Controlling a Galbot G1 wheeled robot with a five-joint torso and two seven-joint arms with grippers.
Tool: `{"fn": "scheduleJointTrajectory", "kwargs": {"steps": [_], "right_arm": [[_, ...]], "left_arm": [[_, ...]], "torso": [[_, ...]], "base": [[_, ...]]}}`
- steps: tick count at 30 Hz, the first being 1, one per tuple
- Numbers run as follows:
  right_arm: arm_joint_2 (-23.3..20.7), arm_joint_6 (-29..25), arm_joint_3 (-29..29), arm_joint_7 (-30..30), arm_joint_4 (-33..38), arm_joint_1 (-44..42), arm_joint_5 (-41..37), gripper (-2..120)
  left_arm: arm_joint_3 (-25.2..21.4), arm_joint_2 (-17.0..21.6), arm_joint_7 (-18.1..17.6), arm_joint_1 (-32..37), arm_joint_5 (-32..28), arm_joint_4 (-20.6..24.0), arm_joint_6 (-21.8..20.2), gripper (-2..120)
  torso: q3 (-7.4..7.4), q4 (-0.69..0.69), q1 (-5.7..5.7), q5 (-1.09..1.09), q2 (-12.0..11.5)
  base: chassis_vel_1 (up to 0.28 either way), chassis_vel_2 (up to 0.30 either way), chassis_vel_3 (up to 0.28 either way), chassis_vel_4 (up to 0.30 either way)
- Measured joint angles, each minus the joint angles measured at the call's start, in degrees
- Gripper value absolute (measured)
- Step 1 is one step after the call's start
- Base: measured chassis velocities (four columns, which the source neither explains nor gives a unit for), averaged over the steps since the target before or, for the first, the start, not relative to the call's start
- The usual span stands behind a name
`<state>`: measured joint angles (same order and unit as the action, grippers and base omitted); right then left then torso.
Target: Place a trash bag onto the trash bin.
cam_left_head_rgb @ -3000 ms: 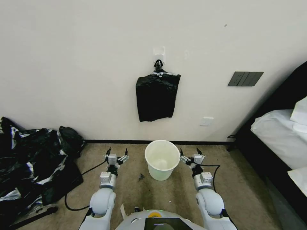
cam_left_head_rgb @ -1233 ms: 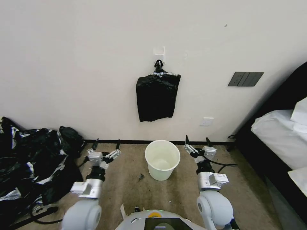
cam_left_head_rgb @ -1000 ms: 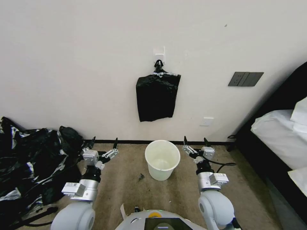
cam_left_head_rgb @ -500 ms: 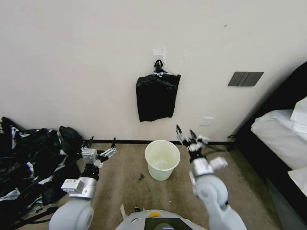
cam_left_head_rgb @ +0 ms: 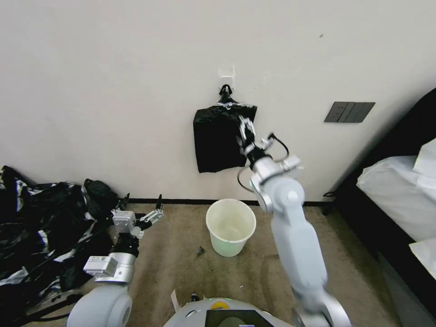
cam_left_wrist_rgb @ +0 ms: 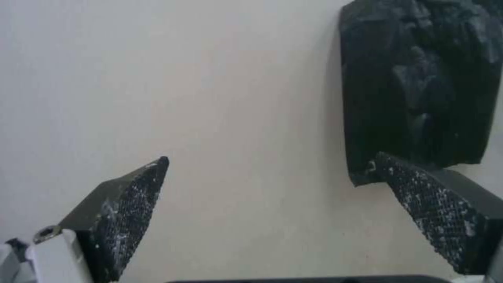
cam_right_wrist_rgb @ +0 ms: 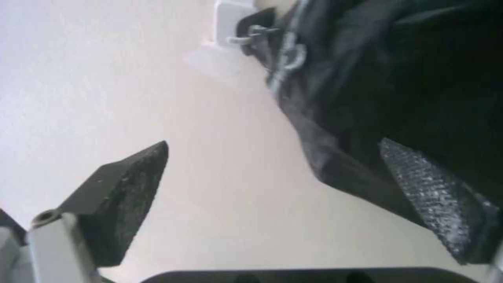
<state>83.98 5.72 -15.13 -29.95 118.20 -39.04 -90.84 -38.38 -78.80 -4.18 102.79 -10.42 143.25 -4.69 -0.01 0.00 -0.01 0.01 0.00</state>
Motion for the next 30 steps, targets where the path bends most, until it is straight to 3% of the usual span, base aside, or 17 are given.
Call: {"fn": "scheduleJointTrajectory", "kwargs": {"steps": [15, 30], "right_arm": [[3.8, 0.17, 1.1, 2.43, -13.86, 12.87, 4.94, 86], [6.63, 0.3, 0.97, 3.81, -18.83, 14.65, 8.21, 82]], "left_arm": [[0.53, -0.67, -1.28, -0.21, 0.39, 0.04, 0.11, 100], [0.25, -0.76, -1.56, -0.66, 0.01, 0.04, 0.24, 100]], "torso": [[0.0, 0.02, 0.0, -0.01, 0.0], [0.01, 0.01, 0.01, -0.01, 0.0]], "base": [[0.0, 0.0, 0.0, 0.0], [0.0, 0.0, 0.0, 0.0]]}}
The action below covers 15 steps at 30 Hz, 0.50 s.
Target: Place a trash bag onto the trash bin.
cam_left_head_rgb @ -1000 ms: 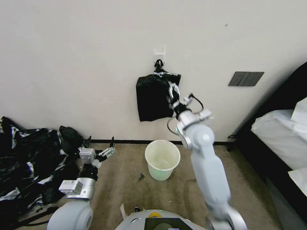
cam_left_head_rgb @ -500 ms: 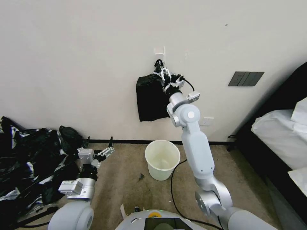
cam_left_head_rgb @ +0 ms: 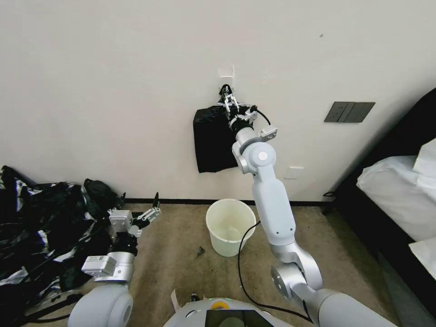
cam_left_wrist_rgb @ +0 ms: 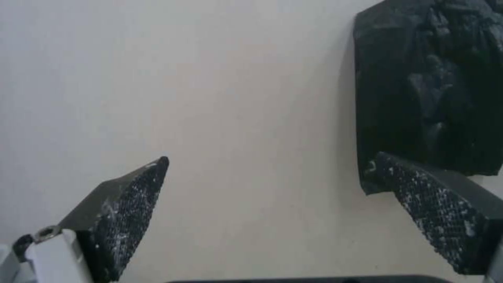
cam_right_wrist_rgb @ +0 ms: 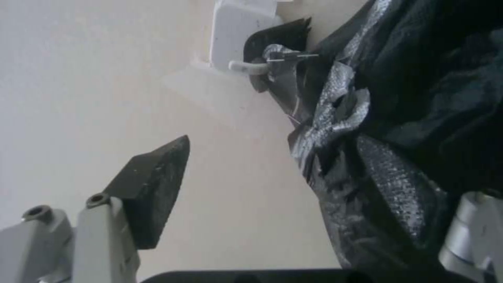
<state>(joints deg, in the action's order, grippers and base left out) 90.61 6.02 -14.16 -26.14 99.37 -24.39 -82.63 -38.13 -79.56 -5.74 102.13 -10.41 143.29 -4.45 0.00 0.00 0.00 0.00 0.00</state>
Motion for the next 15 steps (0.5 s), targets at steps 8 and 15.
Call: {"fn": "scheduleJointTrajectory", "kwargs": {"steps": [8, 15], "right_arm": [[1.51, -0.23, -0.63, 1.39, -2.74, 1.24, 2.36, 49], [1.51, -0.38, -0.93, 1.28, -4.49, 1.71, 2.62, 41]], "left_arm": [[0.88, -0.2, 0.44, 0.26, 0.44, -0.02, 0.19, 100], [0.9, -0.12, 0.5, 0.14, 0.44, -0.04, 0.33, 100]], "torso": [[0.0, 0.0, 0.0, 0.0, 0.0], [0.01, 0.0, 0.0, 0.0, 0.0]], "base": [[0.0, 0.0, 0.0, 0.0], [0.0, 0.0, 0.0, 0.0]]}}
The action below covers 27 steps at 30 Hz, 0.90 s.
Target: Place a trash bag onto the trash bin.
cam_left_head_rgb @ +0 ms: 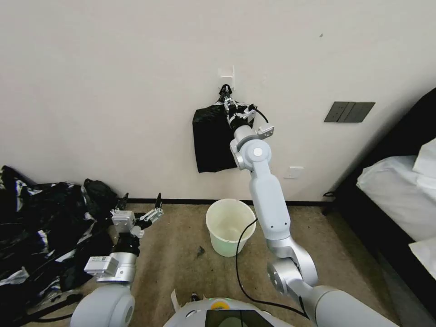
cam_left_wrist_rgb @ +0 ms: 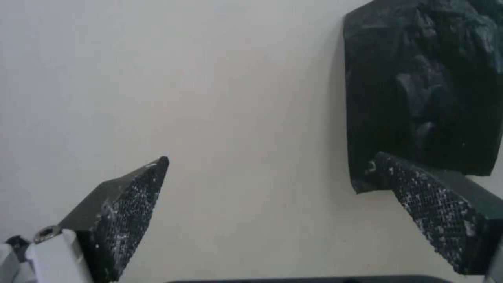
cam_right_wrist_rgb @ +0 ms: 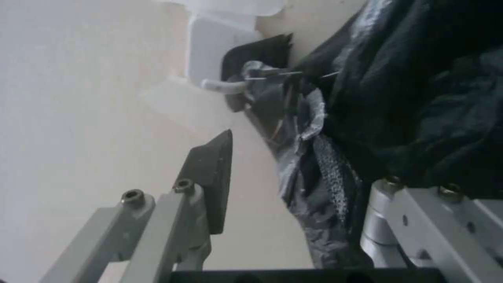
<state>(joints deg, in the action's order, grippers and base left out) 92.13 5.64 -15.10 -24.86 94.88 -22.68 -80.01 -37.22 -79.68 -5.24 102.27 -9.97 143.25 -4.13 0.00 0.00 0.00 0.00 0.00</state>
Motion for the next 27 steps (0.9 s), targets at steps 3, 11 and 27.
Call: {"fn": "scheduleJointTrajectory", "kwargs": {"steps": [3, 11, 27], "right_arm": [[0.01, -0.13, -0.04, -0.27, -0.63, 0.2, -0.17, 41], [0.01, -1.28, 0.02, -2.24, -0.93, 0.53, -1.05, 22], [0.04, -5.58, 2.03, -16.49, 2.59, 0.89, -3.08, 0]], "left_arm": [[0.02, 0.0, 0.0, 0.01, 0.0, -0.01, 0.22, 100], [-0.02, -0.12, 0.02, 0.07, 0.0, -0.01, 1.07, 100], [0.49, -0.29, 0.2, 0.16, -0.04, -0.01, 2.26, 100]], "torso": [[0.0, 0.0, 0.0, 0.0, 0.0], [0.0, 0.0, 0.0, 0.0, 0.0], [0.0, 0.01, 0.0, 0.0, 0.0]], "base": [[0.0, 0.0, 0.0, 0.0], [0.0, 0.0, 0.0, 0.0], [0.0, 0.0, 0.0, 0.0]]}}
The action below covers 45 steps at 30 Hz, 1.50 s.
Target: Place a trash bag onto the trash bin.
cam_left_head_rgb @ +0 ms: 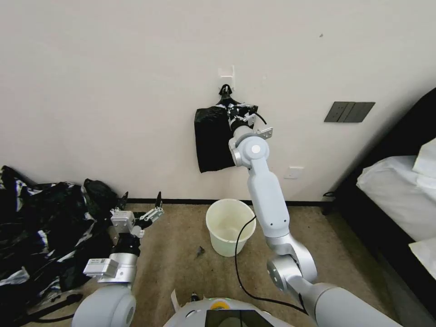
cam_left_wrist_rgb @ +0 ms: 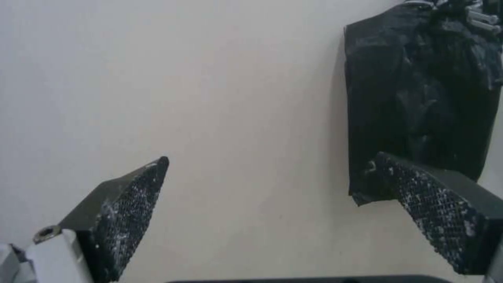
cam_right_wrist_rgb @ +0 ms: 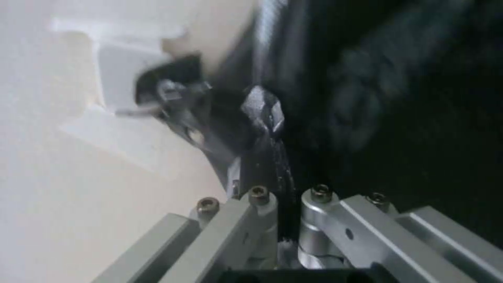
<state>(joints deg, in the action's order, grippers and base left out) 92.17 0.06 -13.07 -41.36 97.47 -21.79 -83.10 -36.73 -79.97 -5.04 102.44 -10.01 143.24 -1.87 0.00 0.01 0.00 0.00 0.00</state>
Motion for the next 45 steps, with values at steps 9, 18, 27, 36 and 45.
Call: {"fn": "scheduleJointTrajectory", "kwargs": {"steps": [9, 18, 27, 36, 45], "right_arm": [[-2.81, -0.92, 4.31, -9.06, 10.49, -8.03, -2.09, 0], [-8.85, -0.43, 6.87, -8.17, 18.79, -20.07, -1.18, 0], [-11.14, 0.09, 7.99, -7.11, 25.69, -31.22, 3.21, 0], [-12.23, 0.88, 9.16, -5.34, 30.1, -42.42, 9.3, 0], [-11.83, 1.17, 10.76, -3.37, 30.38, -44.34, 13.34, 0]], "left_arm": [[0.08, 0.37, 0.34, -0.57, -0.08, -0.37, 0.15, 100], [0.25, 1.57, 0.67, -1.09, -0.97, -1.64, 0.16, 100], [1.31, 2.19, 1.73, -1.78, -1.31, -3.27, 0.27, 100], [3.1, 2.79, 2.47, -2.9, -1.06, -4.45, 0.29, 100], [3.41, 4.92, 2.95, -3.86, -0.94, -4.15, 0.17, 100]], "torso": [[0.0, -0.01, 0.0, 0.0, 0.0], [0.01, -0.02, 0.0, 0.0, 0.0], [0.0, 0.0, 0.01, 0.0, 0.0], [0.0, -0.01, 0.01, 0.0, 0.0], [0.0, 0.0, 0.01, 0.0, 0.0]], "base": [[0.0, 0.0, 0.0, 0.0], [0.0, 0.0, 0.0, 0.0], [0.0, 0.0, 0.0, 0.0], [0.0, 0.0, 0.0, 0.0], [0.0, 0.0, 0.0, 0.0]]}}
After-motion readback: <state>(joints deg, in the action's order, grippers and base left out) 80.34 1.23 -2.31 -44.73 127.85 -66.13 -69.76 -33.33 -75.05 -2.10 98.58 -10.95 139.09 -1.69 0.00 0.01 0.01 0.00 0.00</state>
